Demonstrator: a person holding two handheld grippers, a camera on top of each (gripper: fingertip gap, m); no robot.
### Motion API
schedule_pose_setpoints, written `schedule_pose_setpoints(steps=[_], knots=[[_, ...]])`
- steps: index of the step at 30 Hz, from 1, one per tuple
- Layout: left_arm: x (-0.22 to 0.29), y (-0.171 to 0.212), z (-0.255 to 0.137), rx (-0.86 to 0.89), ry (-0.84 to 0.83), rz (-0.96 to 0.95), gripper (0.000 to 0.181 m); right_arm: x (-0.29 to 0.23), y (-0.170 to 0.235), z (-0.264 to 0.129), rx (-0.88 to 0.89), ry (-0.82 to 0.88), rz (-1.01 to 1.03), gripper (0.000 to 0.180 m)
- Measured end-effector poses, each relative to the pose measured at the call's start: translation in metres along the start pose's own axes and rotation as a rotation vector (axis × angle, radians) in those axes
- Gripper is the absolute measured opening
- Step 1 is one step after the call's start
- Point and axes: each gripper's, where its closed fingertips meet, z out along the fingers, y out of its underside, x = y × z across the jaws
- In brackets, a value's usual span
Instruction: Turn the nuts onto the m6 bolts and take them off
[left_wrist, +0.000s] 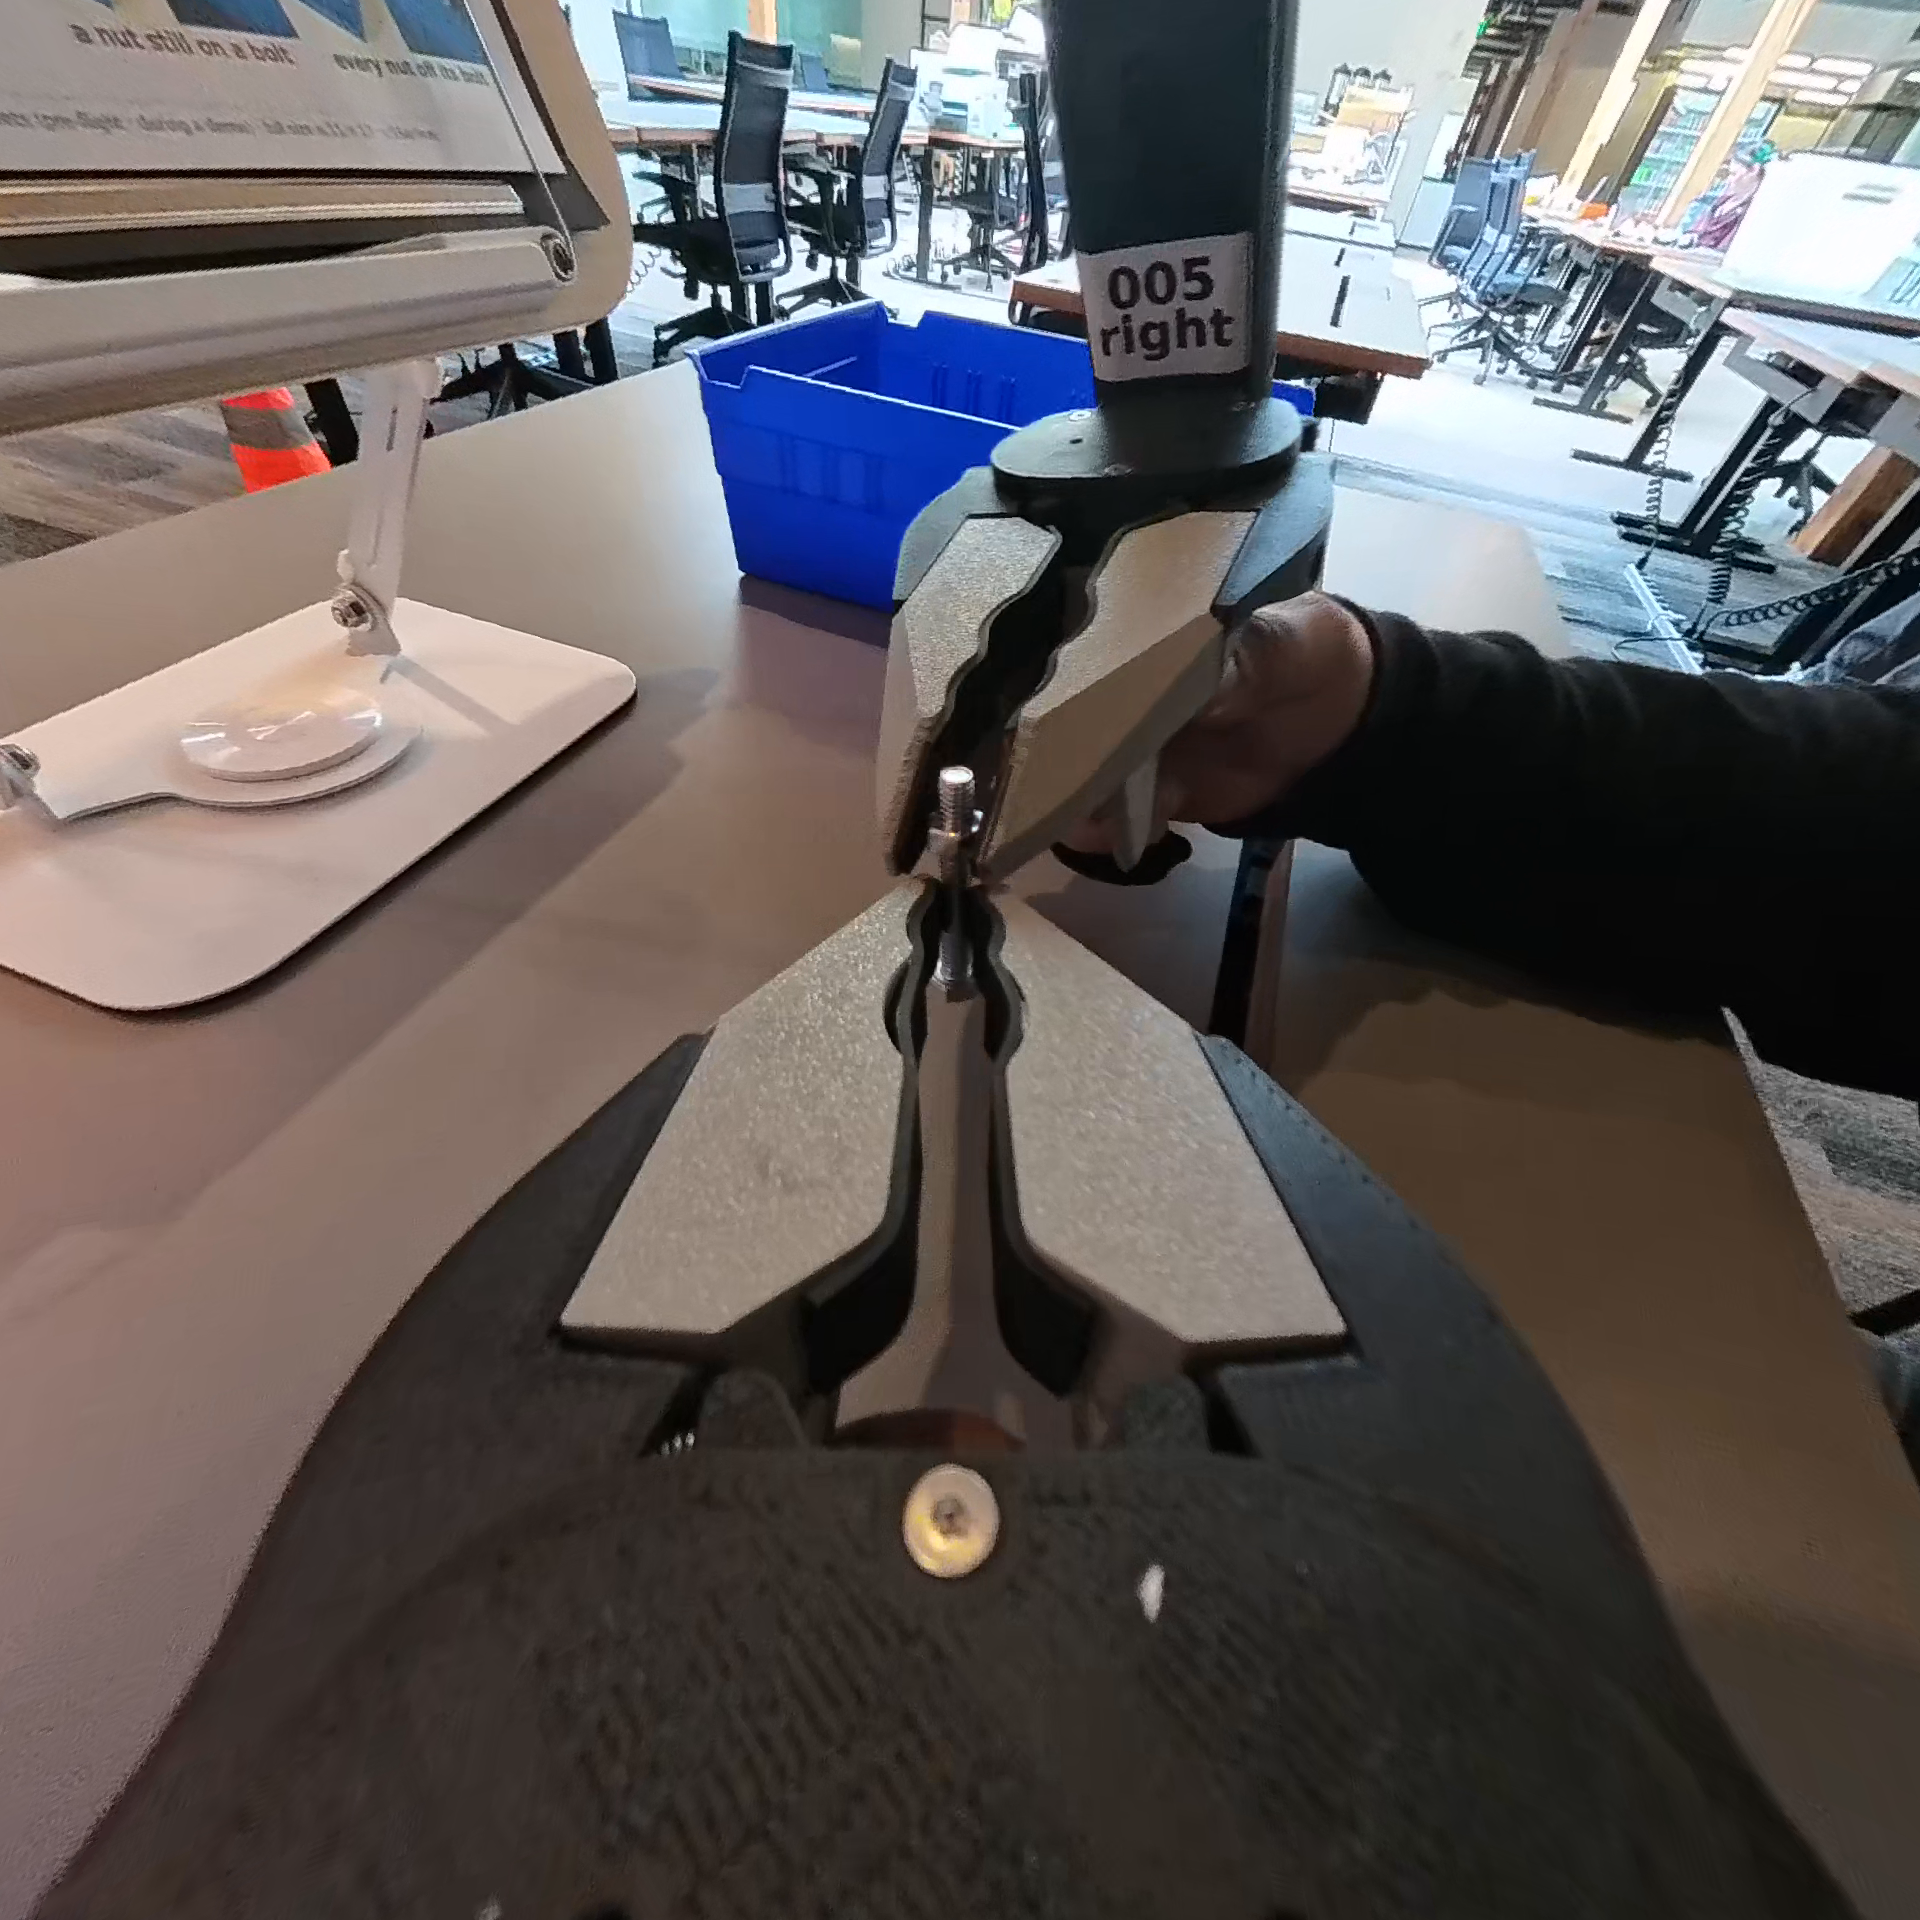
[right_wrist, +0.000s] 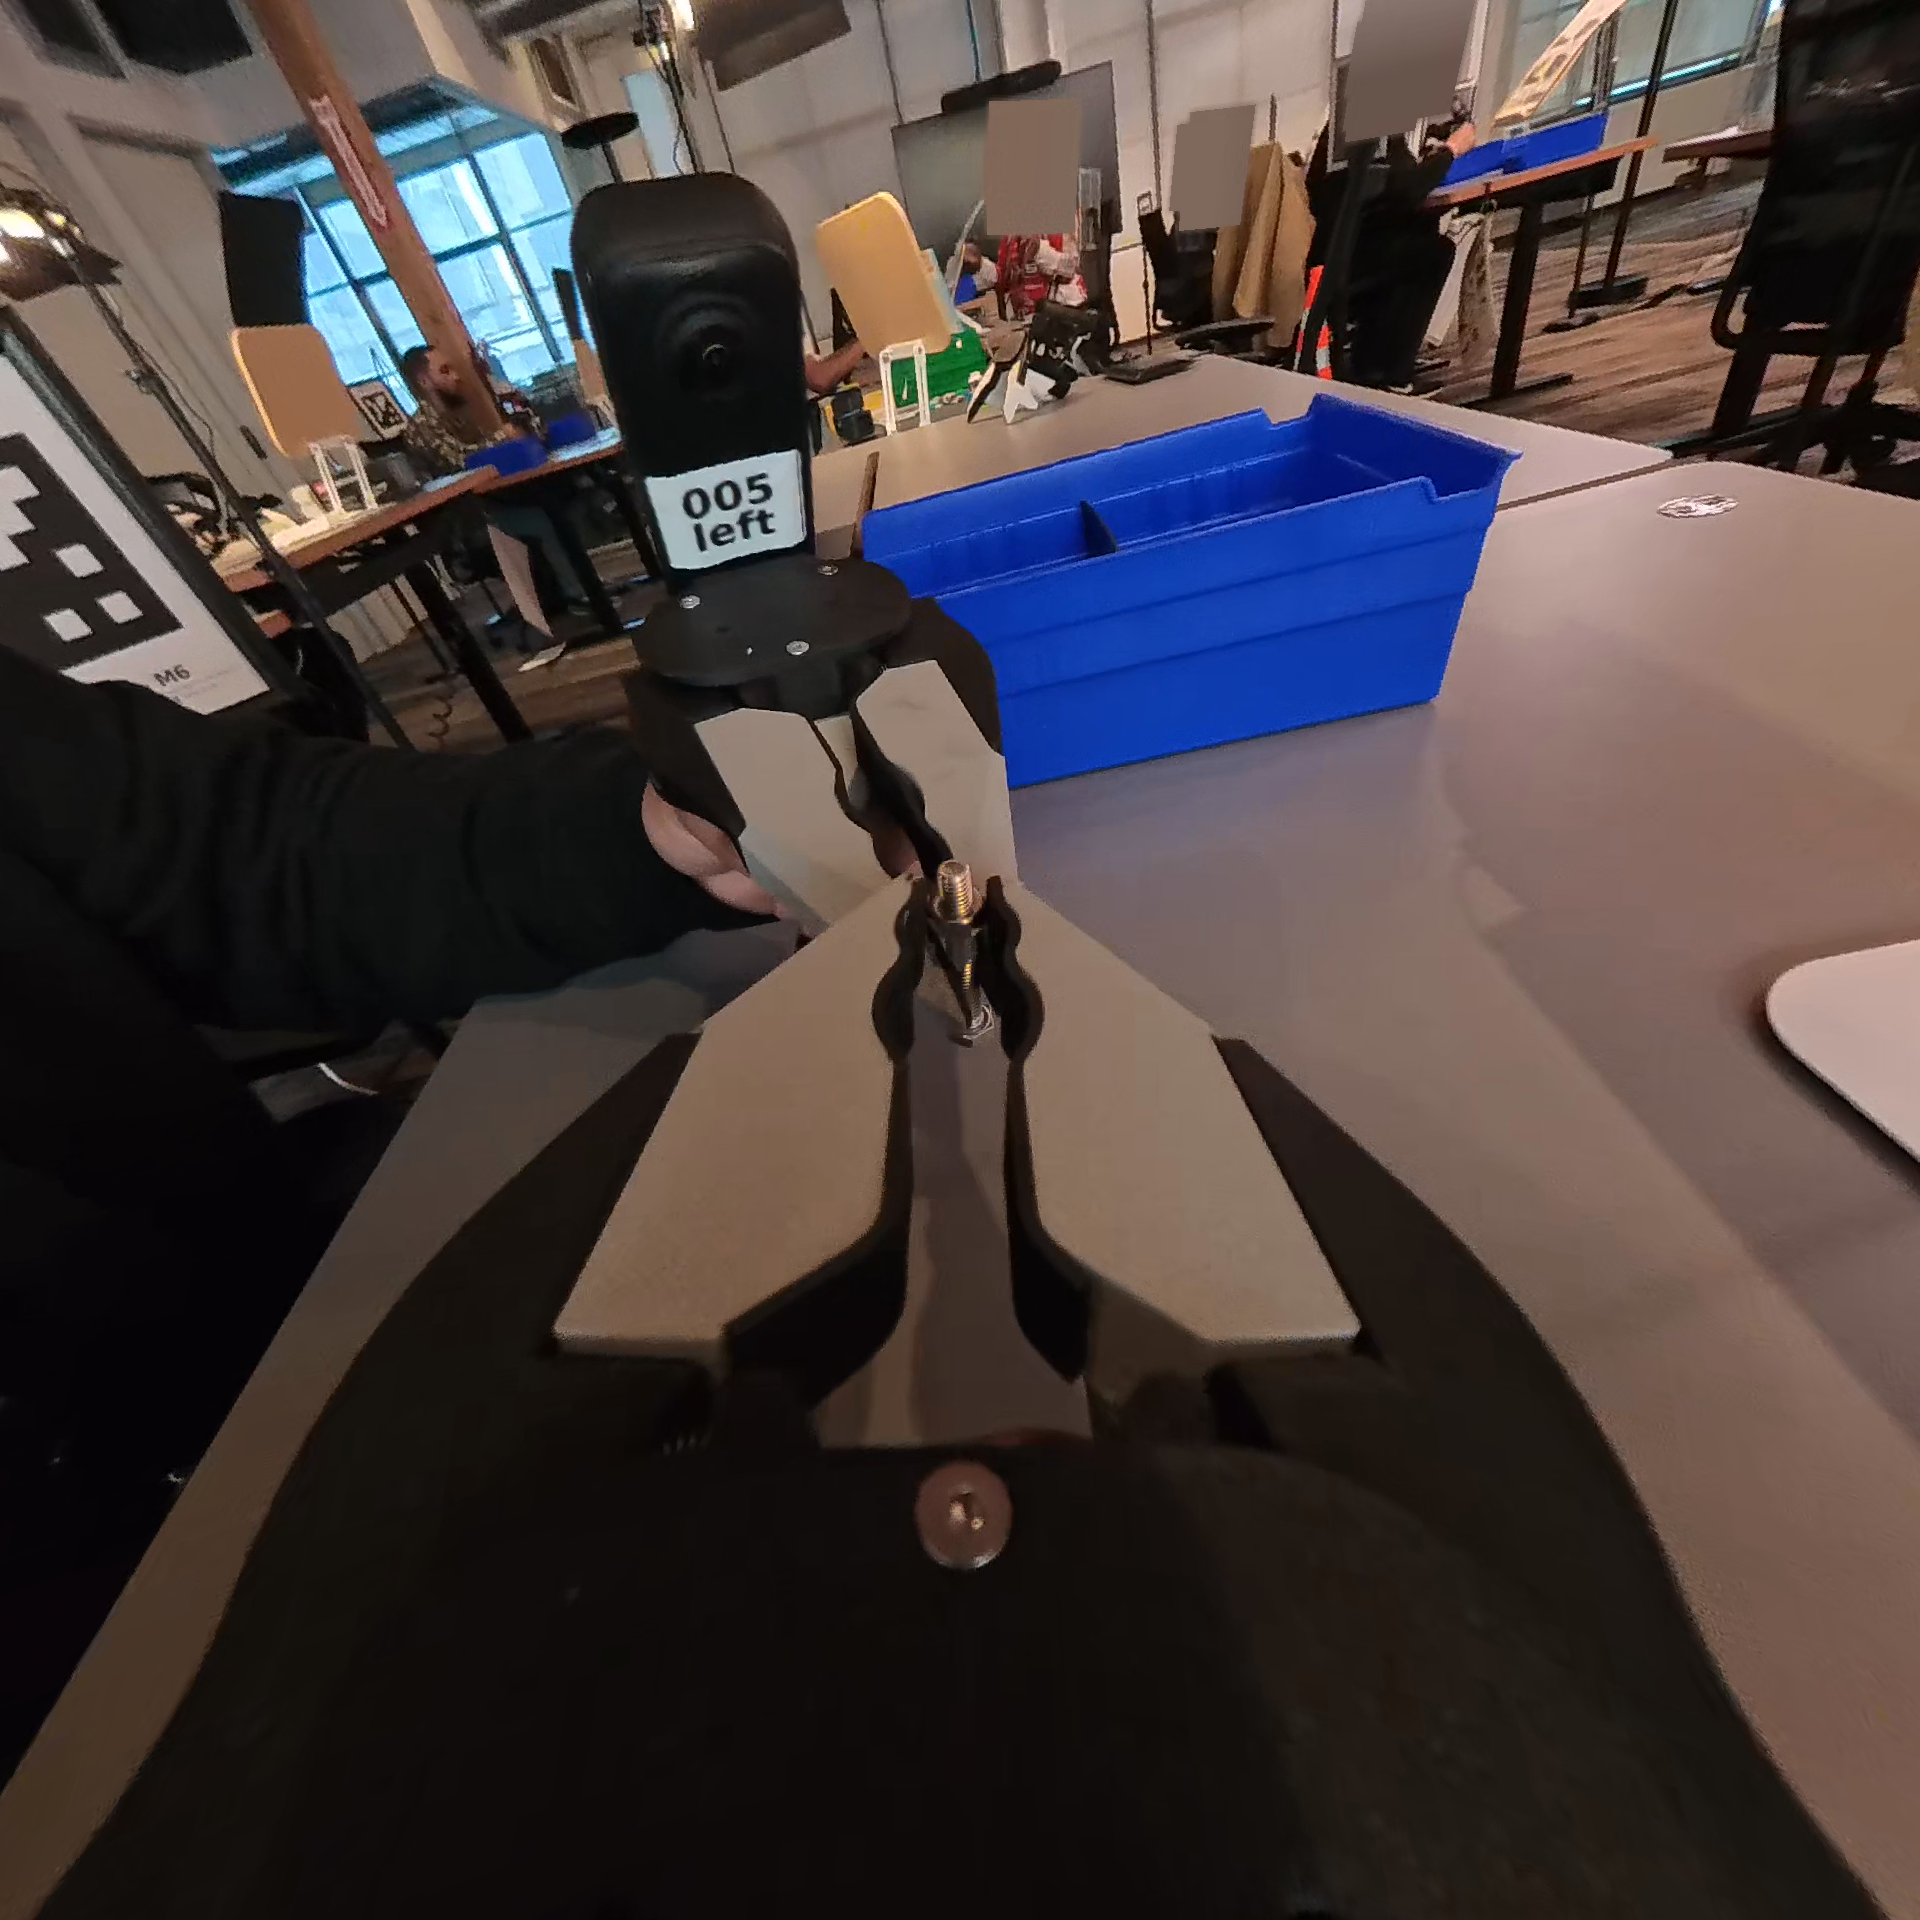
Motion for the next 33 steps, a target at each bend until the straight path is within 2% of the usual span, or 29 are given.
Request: schedule_pose_setpoints(steps=[12, 19, 33], knots=[[-0.01, 0.008, 0.002, -0.029, -0.045, -0.007, 0.003, 0.011, 0.005, 0.002, -0.038, 0.088, -0.009, 0.007], [-0.016, 0.018, 0.005, -0.085, -0.082, 0.005, 0.026, 0.021, -0.001, -0.008, -0.008, 0.13, 0.016, 0.007], [-0.025, 0.025, 0.005, -0.114, -0.128, 0.005, 0.026, 0.038, -0.003, -0.023, -0.039, 0.252, 0.021, 0.007]])
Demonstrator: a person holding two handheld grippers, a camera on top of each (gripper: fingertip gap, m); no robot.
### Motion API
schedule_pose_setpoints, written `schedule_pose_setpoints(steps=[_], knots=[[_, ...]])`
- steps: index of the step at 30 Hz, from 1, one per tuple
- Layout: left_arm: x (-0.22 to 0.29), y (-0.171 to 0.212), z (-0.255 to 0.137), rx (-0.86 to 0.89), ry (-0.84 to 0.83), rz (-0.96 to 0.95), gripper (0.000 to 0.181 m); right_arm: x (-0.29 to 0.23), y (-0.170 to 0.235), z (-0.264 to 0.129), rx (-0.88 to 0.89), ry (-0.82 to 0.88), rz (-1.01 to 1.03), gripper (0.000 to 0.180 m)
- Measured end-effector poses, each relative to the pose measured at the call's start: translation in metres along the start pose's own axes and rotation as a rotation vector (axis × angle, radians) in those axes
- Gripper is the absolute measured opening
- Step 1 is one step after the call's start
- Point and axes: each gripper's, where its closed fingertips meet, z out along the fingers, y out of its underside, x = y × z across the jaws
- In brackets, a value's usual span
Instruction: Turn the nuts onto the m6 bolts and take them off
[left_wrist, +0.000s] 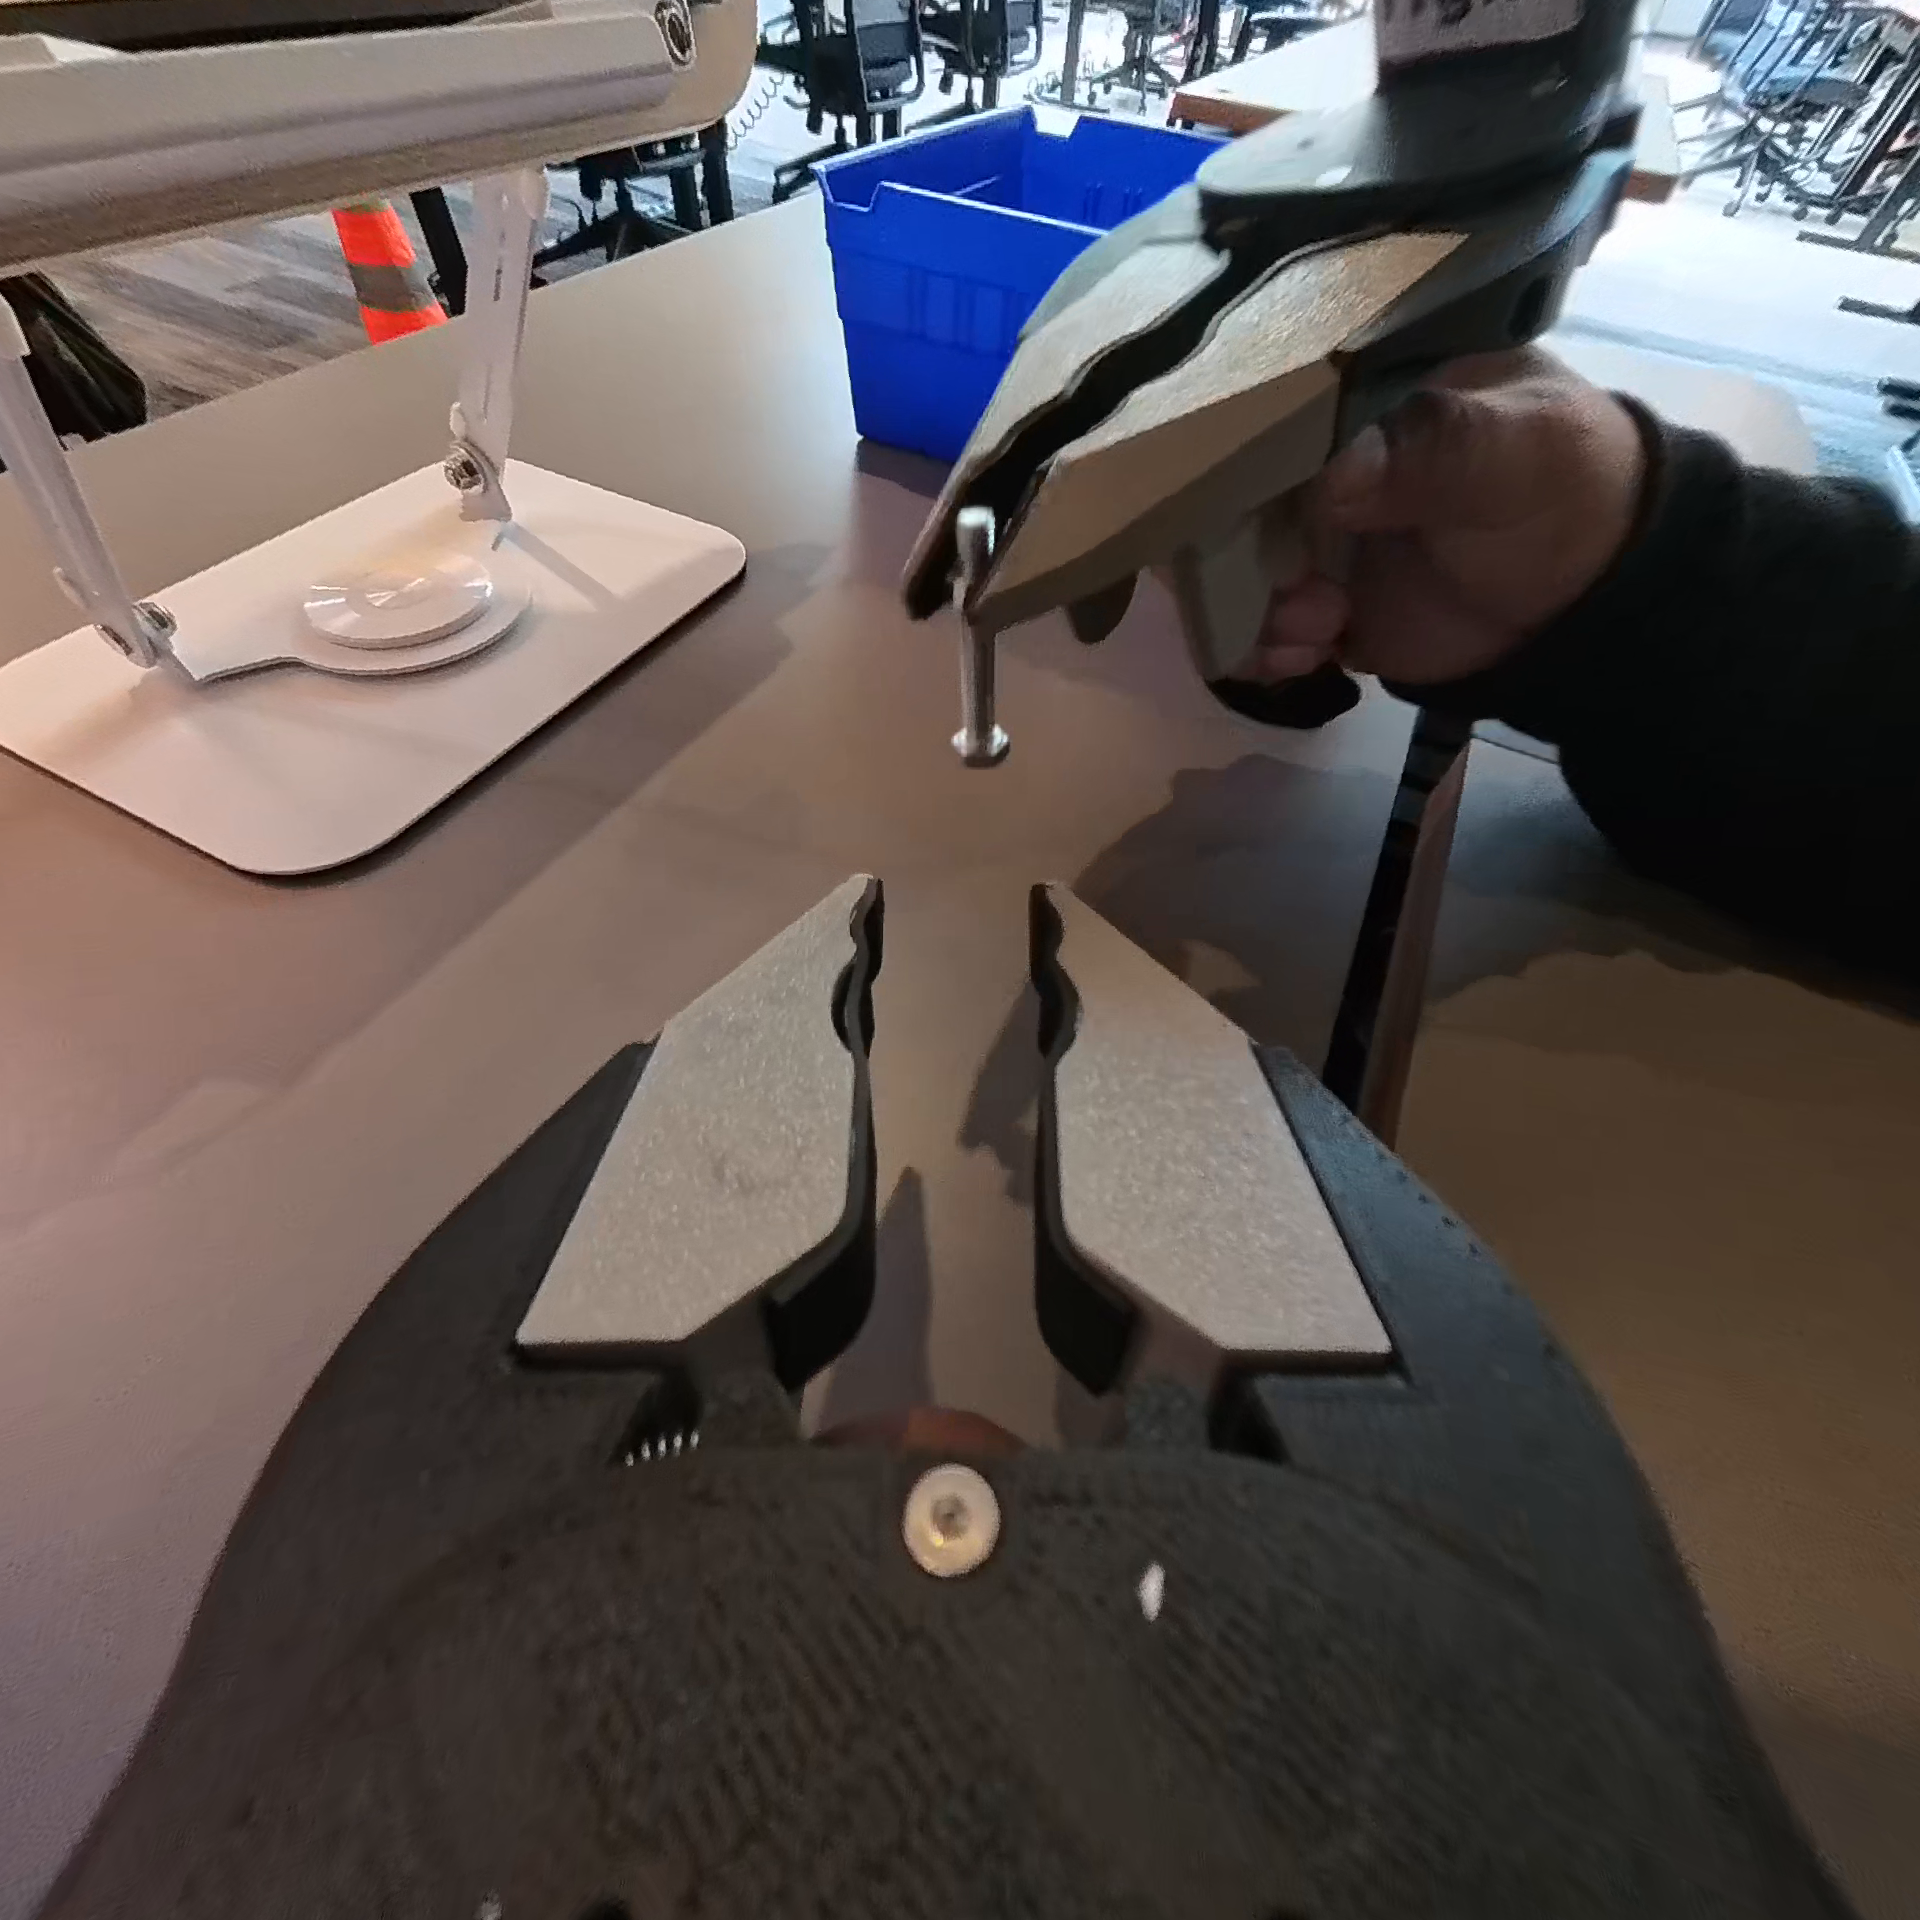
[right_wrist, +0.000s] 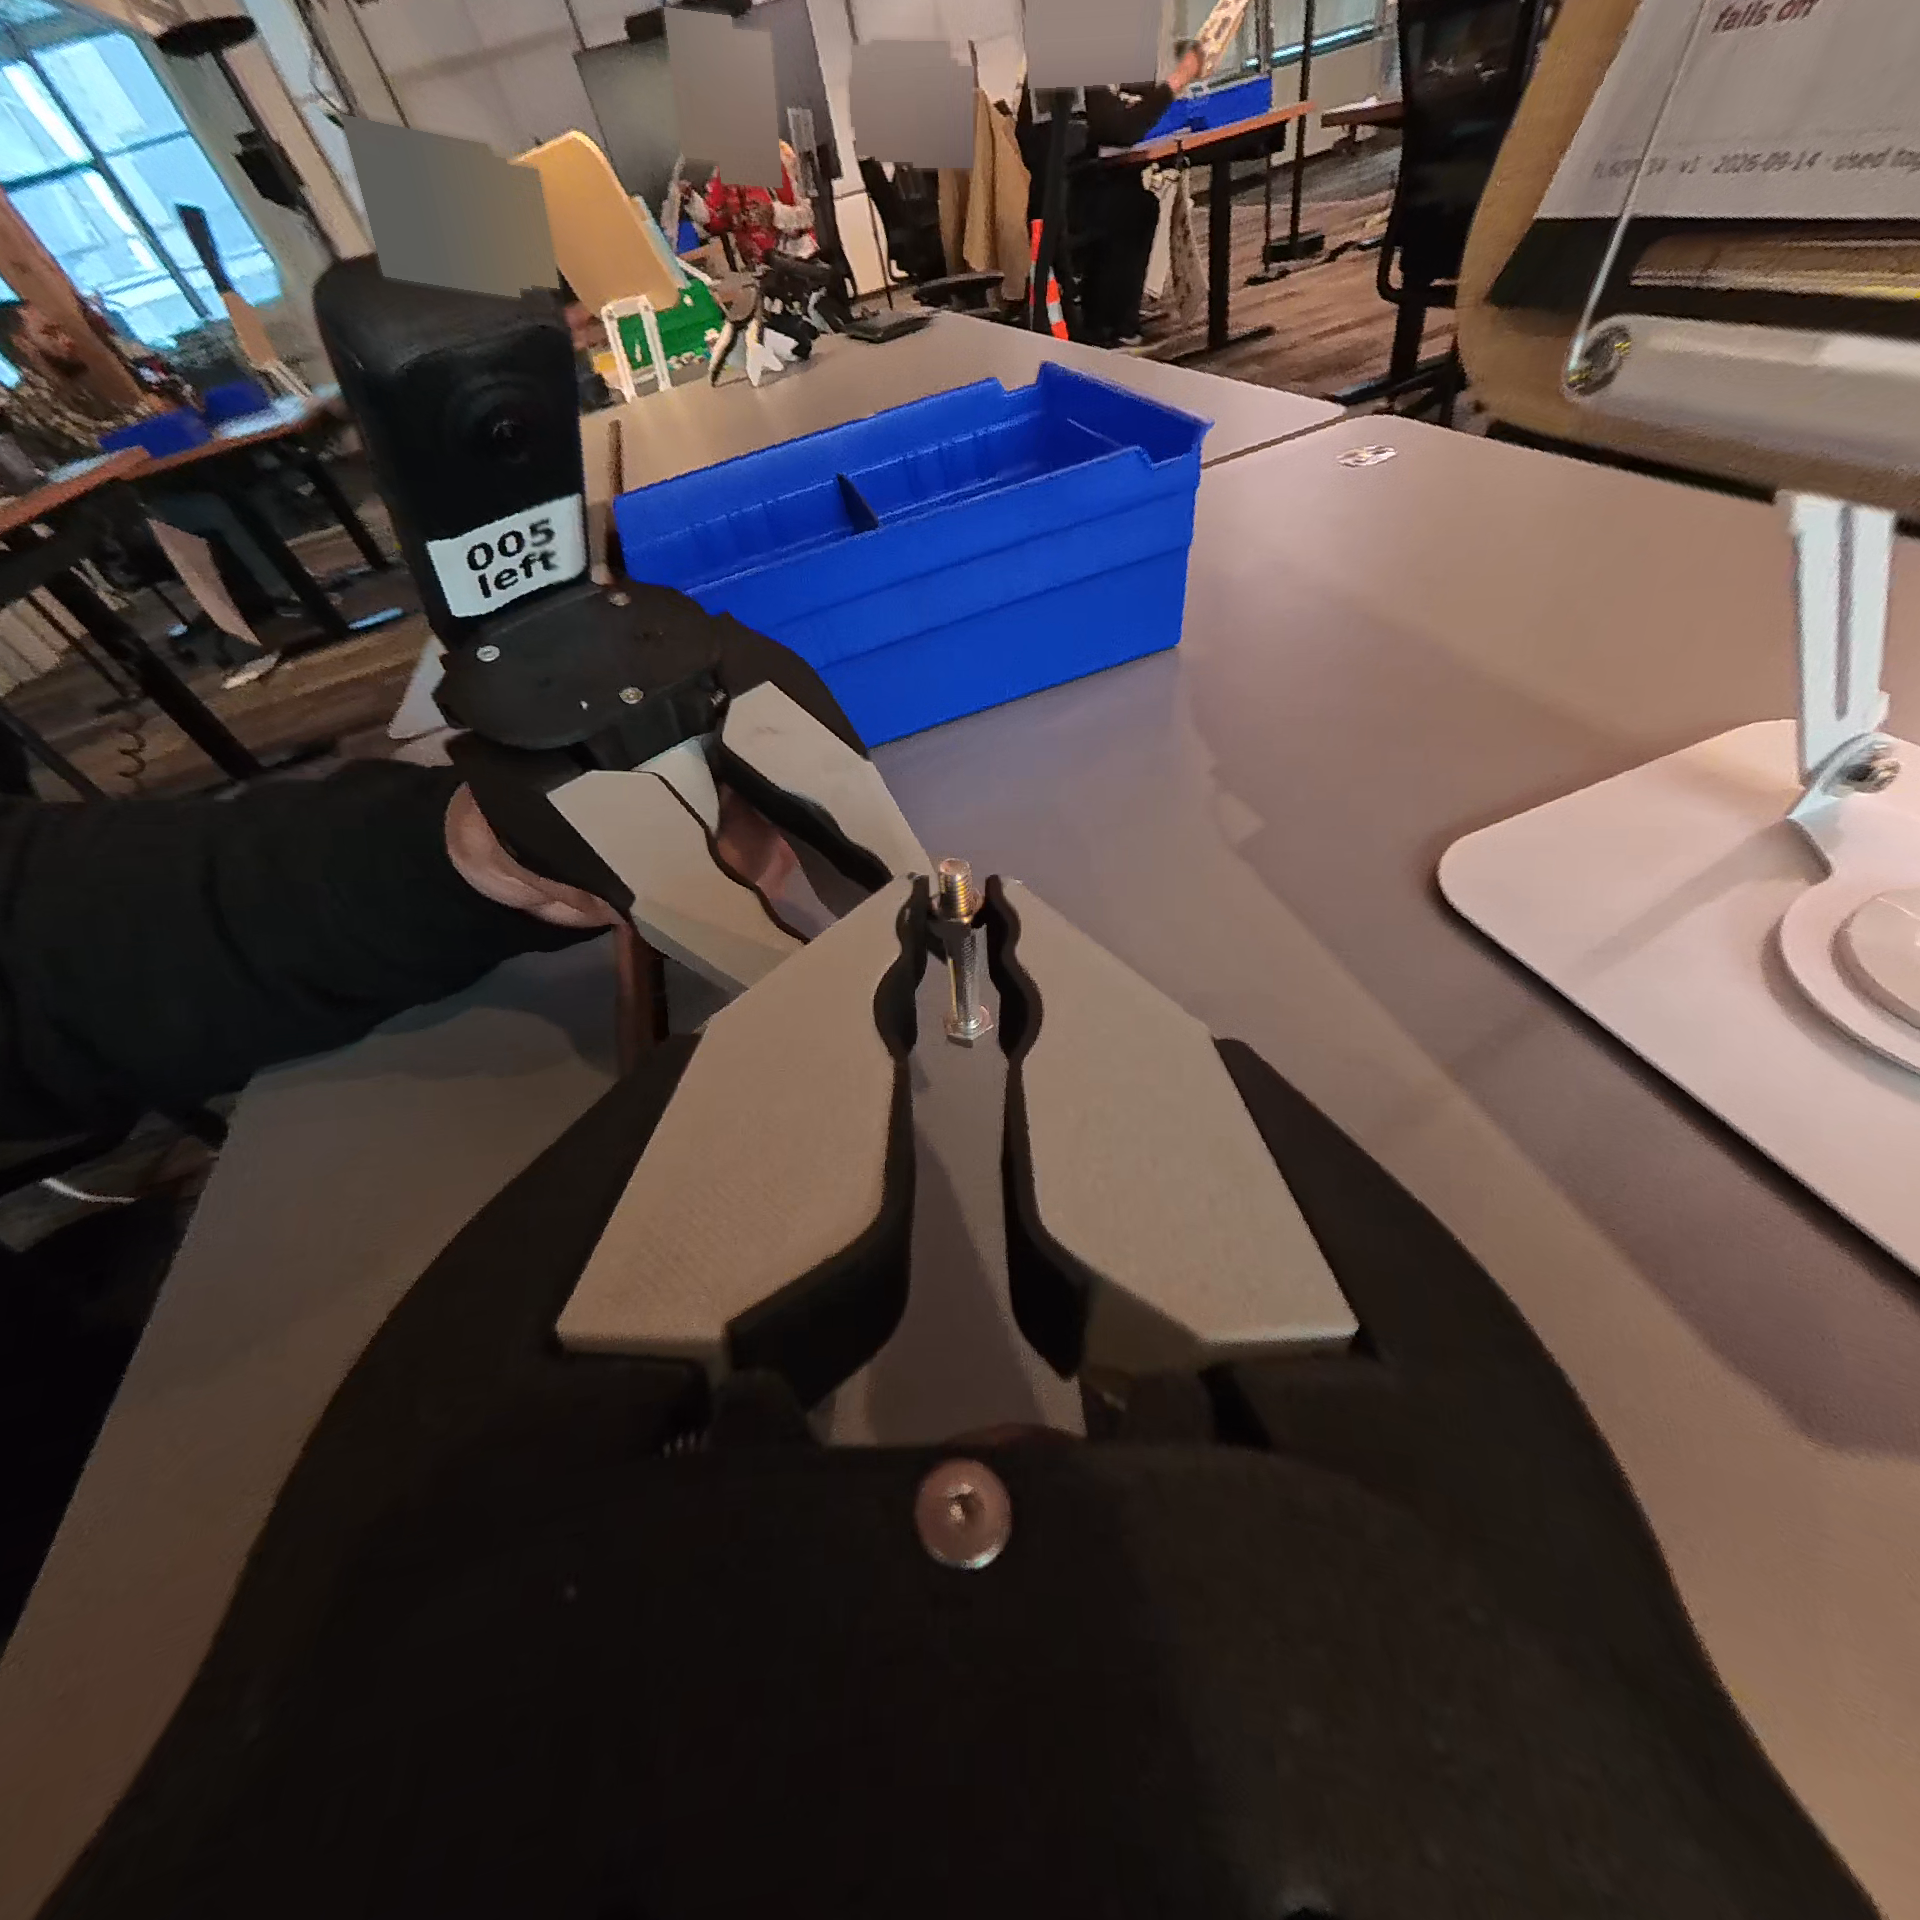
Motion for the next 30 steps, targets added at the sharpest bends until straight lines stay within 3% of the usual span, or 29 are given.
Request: schedule_pose_setpoints(steps=[4, 7, 15, 18, 22, 26, 30], knots=[[-0.001, 0.002, 0.001, -0.01, -0.004, -0.003, 0.025, -0.004, -0.021, -0.02, 0.016, 0.098, -0.062, 0.007], [0.0, 0.001, 0.001, -0.007, 0.001, -0.007, 0.024, -0.016, -0.049, -0.056, 0.059, 0.185, -0.115, 0.007], [0.01, -0.006, -0.001, 0.005, 0.016, 0.01, 0.024, 0.002, -0.095, -0.219, 0.088, 0.581, -0.154, 0.007], [0.01, -0.005, 0.0, -0.005, 0.008, 0.028, 0.024, 0.036, -0.069, -0.275, 0.04, 0.728, -0.056, 0.008], [0.01, -0.004, 0.0, -0.005, 0.006, 0.027, 0.023, 0.092, 0.009, -0.319, -0.155, 0.893, 0.127, 0.008], [0.009, -0.002, 0.001, -0.012, 0.009, 0.021, 0.023, 0.124, 0.078, -0.327, -0.389, 0.95, 0.284, 0.008], [0.008, 0.001, 0.002, -0.024, 0.007, 0.024, 0.023, 0.135, 0.117, -0.319, -0.55, 0.912, 0.391, 0.008]])
